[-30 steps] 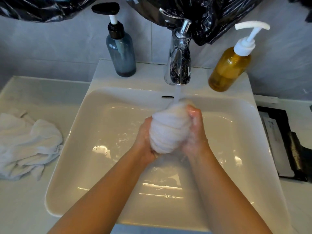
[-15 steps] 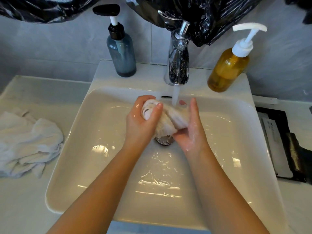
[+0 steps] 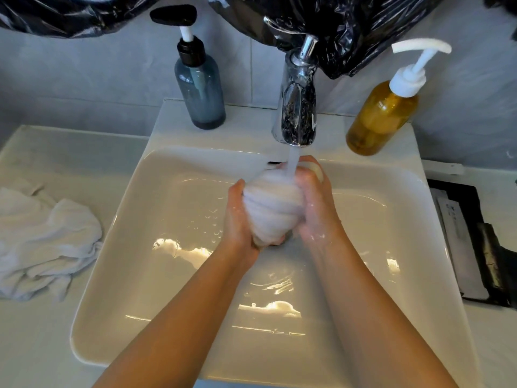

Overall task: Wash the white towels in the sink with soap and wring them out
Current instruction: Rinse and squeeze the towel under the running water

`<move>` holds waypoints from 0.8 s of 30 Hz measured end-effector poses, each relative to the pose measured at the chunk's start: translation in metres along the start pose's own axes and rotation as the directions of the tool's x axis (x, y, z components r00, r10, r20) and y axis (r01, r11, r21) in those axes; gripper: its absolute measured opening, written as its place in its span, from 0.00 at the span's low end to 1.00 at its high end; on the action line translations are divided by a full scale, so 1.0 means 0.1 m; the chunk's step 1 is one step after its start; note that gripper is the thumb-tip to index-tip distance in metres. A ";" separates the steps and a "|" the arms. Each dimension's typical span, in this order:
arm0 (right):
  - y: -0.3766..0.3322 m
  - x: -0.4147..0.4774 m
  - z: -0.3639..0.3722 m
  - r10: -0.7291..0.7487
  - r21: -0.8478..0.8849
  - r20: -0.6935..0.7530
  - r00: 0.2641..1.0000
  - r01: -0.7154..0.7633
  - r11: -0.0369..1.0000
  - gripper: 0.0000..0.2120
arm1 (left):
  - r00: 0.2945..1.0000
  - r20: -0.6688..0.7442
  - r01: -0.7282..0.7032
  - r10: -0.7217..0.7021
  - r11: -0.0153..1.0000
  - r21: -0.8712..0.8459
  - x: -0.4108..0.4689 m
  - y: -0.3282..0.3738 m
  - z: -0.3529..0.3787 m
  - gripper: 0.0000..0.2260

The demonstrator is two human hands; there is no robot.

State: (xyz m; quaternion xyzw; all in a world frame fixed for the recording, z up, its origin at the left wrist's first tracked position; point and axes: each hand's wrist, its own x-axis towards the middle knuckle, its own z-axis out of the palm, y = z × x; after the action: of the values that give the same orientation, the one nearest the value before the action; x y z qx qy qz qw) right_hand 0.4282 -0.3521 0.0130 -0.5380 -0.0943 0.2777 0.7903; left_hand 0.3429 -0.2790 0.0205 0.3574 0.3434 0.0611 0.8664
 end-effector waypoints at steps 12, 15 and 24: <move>0.04 -0.07 0.00 0.471 0.302 -0.061 0.880 -0.433 0.849 0.31 | 0.879 -0.035 -0.399 0.476 0.773 0.494 0.02 0.00 -0.25 0.19; 0.00 -0.09 -0.04 0.499 0.285 -0.119 0.858 -0.452 0.845 0.30 | 0.927 0.190 -0.366 0.322 0.672 0.644 -0.09 0.11 -0.30 0.29; -0.23 -0.22 -0.06 0.297 -0.116 -0.125 0.947 -0.312 0.943 0.08 | 0.911 0.346 -0.165 -0.225 0.568 0.806 -0.17 0.30 -0.18 0.12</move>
State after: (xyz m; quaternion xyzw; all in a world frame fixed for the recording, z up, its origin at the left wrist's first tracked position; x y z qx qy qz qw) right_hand 0.4203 -0.3752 0.0343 -0.6119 0.0135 0.3608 0.7037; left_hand 0.3221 -0.2526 0.0405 0.7167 0.1477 -0.1973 0.6524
